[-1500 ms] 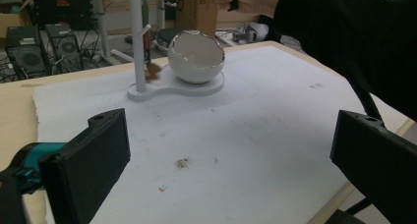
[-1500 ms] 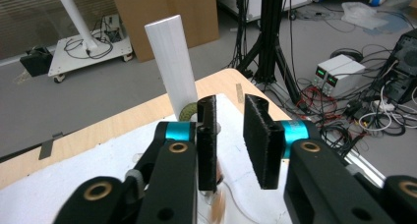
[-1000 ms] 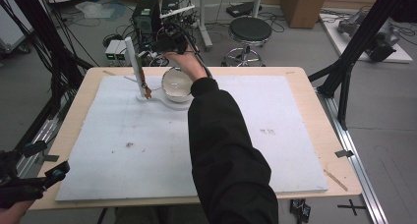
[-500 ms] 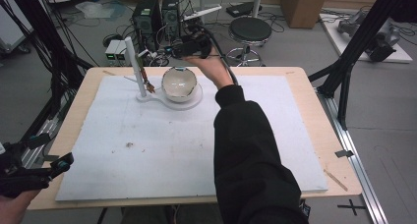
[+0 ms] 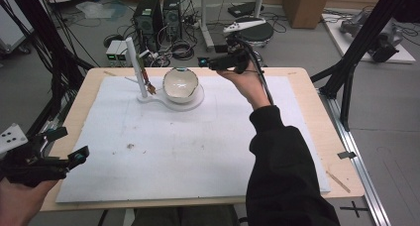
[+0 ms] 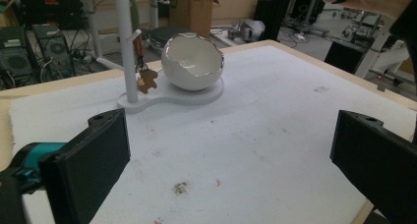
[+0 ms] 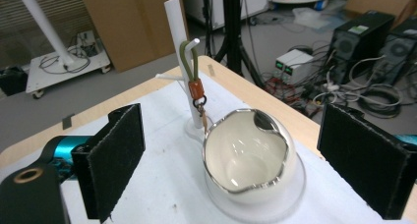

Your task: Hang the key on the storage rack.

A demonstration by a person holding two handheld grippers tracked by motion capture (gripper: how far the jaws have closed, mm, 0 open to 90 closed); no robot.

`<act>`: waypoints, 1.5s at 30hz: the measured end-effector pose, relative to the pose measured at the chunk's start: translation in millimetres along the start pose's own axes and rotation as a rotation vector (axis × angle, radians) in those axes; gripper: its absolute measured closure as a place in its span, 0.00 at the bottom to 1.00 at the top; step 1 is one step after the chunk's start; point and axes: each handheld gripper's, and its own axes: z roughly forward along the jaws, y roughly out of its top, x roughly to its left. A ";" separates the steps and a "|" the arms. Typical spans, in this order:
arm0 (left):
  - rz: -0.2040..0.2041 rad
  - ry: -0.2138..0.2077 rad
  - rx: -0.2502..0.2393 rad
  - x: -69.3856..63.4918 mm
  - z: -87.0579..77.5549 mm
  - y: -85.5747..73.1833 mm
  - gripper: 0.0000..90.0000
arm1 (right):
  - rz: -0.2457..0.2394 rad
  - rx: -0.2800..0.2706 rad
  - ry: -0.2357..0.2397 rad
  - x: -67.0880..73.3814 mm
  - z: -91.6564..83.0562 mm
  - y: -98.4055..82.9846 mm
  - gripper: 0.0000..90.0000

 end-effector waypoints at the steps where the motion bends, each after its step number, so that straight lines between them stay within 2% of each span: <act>1: 0.004 -0.001 0.003 -0.7 2.5 0.5 0.02 | -0.008 -0.013 -0.003 1.0 -6.6 -3.3 0.11; 12: 0.002 -0.013 -0.011 -1.1 20.1 4.6 0.02 | 0.028 -0.069 -0.059 5.0 -73.1 -40.4 0.11; 15: -0.001 -0.013 -0.020 -1.0 22.7 5.2 0.02 | 0.015 -0.087 -0.074 10.3 -90.1 -52.1 0.11; 31: -0.003 0.005 -0.032 -1.0 34.4 3.0 0.02 | 0.036 -0.151 -0.169 29.9 -149.5 -103.2 0.11; 39: 0.005 0.005 -0.043 -3.0 38.6 6.6 0.02 | 0.012 -0.170 -0.226 49.0 -176.5 -128.3 0.11; 42: -0.001 0.010 -0.059 -1.6 39.0 7.7 0.02 | -0.020 -0.151 -0.249 54.5 -181.8 -133.9 0.11; 45: 0.001 0.012 -0.061 -0.4 39.5 8.0 0.02 | -0.005 -0.169 -0.257 54.2 -190.5 -138.5 0.05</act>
